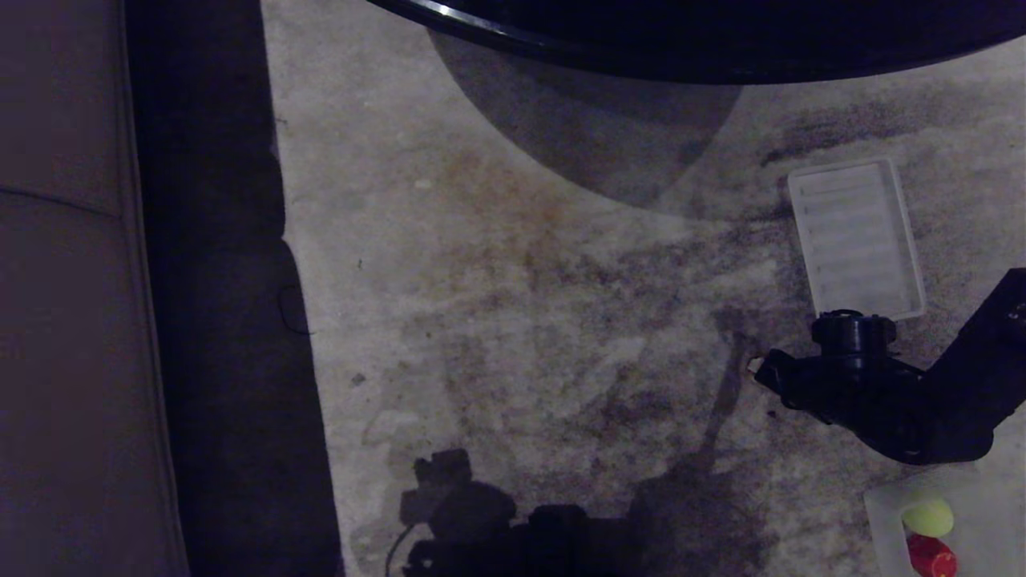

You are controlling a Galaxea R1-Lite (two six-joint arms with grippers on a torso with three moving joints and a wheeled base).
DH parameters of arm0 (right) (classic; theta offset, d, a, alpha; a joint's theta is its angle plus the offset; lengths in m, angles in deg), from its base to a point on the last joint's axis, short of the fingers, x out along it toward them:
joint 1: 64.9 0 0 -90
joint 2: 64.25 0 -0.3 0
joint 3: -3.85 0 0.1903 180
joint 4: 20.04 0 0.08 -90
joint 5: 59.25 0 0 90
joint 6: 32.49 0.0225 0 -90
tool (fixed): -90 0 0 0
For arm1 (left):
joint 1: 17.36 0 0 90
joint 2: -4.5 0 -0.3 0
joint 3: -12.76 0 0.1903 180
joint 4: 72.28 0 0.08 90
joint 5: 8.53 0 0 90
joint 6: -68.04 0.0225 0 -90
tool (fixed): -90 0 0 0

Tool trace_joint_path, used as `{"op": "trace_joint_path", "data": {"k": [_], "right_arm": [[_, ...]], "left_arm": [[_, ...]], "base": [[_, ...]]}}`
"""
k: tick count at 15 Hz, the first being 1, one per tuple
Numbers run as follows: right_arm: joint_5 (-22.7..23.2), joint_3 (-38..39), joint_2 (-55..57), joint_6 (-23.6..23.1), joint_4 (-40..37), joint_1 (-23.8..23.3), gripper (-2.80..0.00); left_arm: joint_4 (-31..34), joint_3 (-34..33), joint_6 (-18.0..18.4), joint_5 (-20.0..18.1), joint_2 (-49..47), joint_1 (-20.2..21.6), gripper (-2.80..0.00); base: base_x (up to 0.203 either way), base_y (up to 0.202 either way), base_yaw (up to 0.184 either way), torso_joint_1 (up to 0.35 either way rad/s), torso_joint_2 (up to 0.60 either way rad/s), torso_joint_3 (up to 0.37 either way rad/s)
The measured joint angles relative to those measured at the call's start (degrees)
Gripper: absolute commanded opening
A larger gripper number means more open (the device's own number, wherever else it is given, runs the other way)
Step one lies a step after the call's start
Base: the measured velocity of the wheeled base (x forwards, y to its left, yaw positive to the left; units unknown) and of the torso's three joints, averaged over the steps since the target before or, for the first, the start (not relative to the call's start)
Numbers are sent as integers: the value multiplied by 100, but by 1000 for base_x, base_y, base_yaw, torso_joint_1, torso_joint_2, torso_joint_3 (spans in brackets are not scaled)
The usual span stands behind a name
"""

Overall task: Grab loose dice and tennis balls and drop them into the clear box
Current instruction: Pick up toys out of the box, then put the toys in the box

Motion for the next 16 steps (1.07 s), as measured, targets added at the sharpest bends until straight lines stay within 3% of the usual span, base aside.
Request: {"op": "trace_joint_path", "data": {"k": [4,8,12,16], "right_arm": [[77,763,-1001,-413,-373,67,-280],[236,2022,-3192,-1069,-1289,263,-280],[277,2756,-6157,-1888,-3093,370,-280],[321,3137,-9107,-2353,-5340,297,-280]], "left_arm": [[-2,0,-3,2,0,0,-280],[-2,0,-4,0,0,0,-280],[0,0,-2,2,0,0,-280],[0,0,-4,2,0,0,-280]], "base": [[0,0,0,0,0,0],[0,0,0,0,0,0],[0,0,0,0,0,0],[0,0,0,0,0,0]]}}
